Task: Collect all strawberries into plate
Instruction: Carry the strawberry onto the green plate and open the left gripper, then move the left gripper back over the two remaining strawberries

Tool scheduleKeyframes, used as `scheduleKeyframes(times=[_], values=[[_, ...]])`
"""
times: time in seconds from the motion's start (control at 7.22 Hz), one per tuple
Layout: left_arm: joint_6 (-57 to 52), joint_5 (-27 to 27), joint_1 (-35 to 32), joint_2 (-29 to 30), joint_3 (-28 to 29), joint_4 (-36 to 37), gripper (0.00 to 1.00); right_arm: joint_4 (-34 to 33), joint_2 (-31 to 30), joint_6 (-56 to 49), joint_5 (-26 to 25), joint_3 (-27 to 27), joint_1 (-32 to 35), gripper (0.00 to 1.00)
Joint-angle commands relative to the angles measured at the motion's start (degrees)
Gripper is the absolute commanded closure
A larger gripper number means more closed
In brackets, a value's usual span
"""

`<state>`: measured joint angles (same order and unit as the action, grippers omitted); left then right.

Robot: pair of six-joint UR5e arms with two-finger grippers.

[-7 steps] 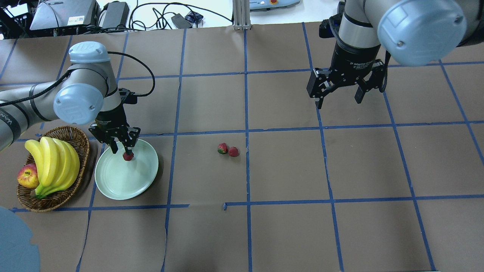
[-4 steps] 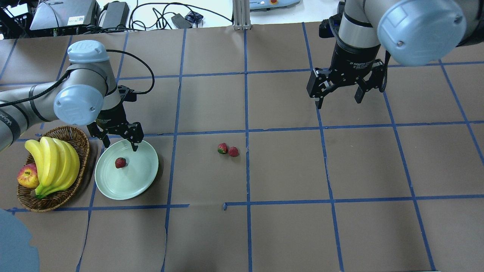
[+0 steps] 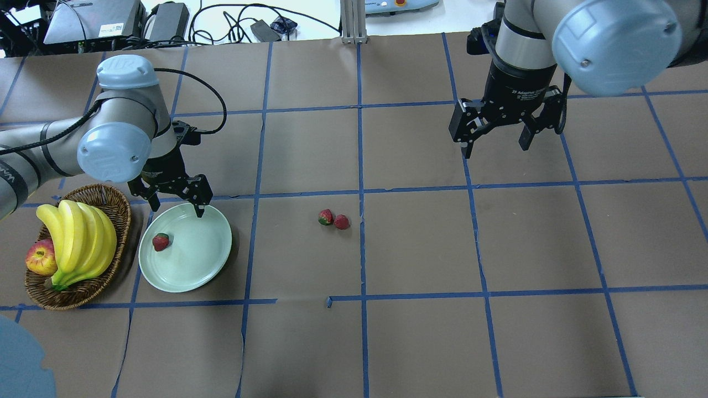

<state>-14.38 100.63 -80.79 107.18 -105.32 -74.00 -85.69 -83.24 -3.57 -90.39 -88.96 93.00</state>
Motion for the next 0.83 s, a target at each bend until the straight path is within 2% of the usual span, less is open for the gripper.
scheduleKeyframes(times=[0.0, 0.28, 0.42, 0.69], values=[[1.6, 0.0, -0.1, -0.2, -0.1, 0.1, 0.0, 0.0, 0.0, 0.0, 0.0, 0.0, 0.0, 0.0], [-2.1, -0.3, -0.2, 0.0, 0.0, -1.1, 0.0, 0.0, 0.0, 0.0, 0.0, 0.0, 0.0, 0.0], [-12.7, -0.5, -0.1, 0.0, 0.1, -2.4, 0.0, -0.1, 0.1, 0.0, 0.0, 0.0, -0.1, 0.0], [-17.1, -4.3, 0.0, 0.2, 1.0, -2.3, 0.0, 0.0, 0.0, 0.0, 0.0, 0.0, -0.1, 0.0]])
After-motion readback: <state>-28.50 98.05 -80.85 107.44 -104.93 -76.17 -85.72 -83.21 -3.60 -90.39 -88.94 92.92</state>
